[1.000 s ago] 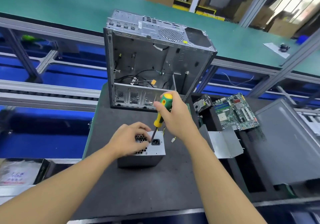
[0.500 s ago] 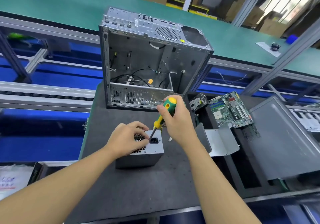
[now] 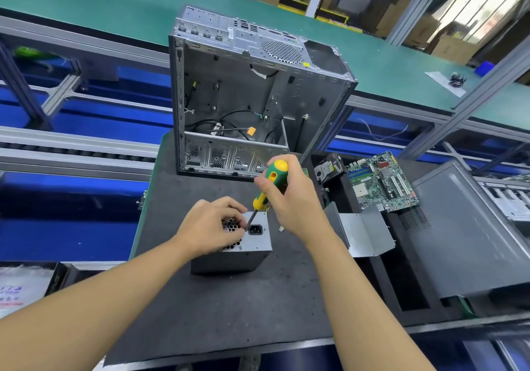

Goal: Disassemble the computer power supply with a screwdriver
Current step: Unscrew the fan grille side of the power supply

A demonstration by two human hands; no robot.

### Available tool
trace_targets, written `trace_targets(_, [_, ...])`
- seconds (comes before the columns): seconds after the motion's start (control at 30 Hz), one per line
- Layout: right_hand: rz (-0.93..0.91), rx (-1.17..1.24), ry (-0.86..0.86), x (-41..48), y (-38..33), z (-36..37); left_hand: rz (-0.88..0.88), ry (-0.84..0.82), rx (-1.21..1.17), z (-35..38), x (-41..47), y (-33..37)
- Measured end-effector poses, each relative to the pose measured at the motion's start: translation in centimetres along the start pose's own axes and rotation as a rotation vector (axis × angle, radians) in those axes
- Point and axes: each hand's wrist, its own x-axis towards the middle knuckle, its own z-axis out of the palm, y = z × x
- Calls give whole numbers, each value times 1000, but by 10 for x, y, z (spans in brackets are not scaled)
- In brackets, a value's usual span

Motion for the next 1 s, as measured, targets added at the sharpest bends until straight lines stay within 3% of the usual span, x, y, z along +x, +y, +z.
trace_targets(0.1, [0, -37, -96, 0, -6, -5, 11, 13, 0, 1, 1, -1])
trace_targets(0.47, [-54, -123, -186, -7, -18, -6, 40, 30, 5, 2, 0, -1])
trace_targets(0.77, [-40, -107, -151, -4, -19, -13, 20, 26, 24, 1, -2, 1])
trace_targets(1.0, [-47, -142, -221, 0, -22, -15, 38, 11, 34, -1, -2, 3])
